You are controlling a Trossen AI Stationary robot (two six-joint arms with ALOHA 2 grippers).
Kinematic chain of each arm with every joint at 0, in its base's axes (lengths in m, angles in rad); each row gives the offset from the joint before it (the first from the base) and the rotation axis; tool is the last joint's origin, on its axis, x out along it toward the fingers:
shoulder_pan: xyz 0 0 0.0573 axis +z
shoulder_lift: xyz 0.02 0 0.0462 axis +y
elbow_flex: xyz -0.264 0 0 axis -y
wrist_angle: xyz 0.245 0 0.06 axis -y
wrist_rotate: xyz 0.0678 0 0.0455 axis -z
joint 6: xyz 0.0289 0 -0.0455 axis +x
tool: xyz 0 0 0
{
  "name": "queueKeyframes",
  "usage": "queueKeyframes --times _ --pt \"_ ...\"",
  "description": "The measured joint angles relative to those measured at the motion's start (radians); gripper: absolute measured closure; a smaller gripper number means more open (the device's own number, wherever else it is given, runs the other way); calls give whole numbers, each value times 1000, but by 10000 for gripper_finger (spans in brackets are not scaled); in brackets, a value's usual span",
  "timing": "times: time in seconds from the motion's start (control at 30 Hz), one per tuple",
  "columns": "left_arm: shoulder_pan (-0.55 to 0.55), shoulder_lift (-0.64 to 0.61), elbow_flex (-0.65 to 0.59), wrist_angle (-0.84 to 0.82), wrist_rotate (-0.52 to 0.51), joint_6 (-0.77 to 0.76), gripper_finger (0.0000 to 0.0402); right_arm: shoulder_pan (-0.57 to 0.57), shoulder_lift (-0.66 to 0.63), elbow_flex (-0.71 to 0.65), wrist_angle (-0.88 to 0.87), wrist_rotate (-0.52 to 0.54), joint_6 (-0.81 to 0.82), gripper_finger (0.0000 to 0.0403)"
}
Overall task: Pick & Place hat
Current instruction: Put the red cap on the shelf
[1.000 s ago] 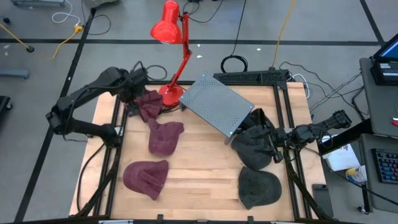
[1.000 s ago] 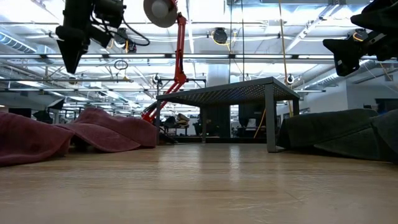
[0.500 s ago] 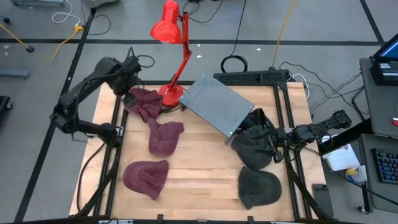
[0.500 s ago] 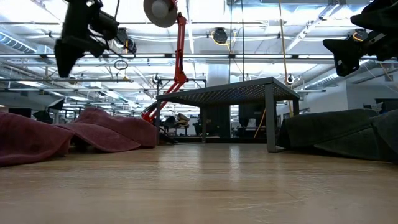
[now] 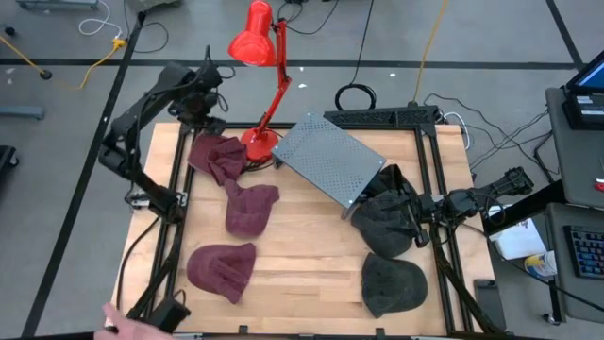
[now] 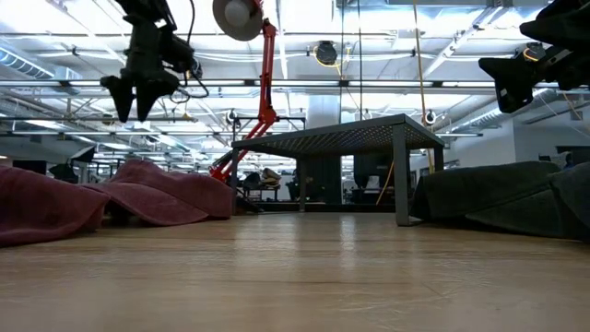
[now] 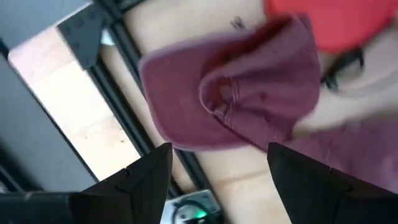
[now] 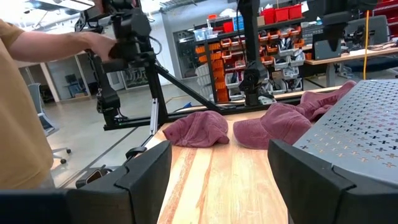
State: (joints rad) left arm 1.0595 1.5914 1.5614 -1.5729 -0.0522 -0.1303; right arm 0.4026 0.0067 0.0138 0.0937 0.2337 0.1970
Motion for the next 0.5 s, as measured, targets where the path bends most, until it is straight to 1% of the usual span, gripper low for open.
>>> queueKeyframes --times 0.27,0.43,0.5 --pt "51 128 133 3 -1 -255 133 0 0 0 0 0 0 142" --pt "96 166 151 6 -1 -391 133 0 0 0 0 0 0 144" --pt "108 175 151 32 0 -452 133 0 0 0 0 0 0 144"
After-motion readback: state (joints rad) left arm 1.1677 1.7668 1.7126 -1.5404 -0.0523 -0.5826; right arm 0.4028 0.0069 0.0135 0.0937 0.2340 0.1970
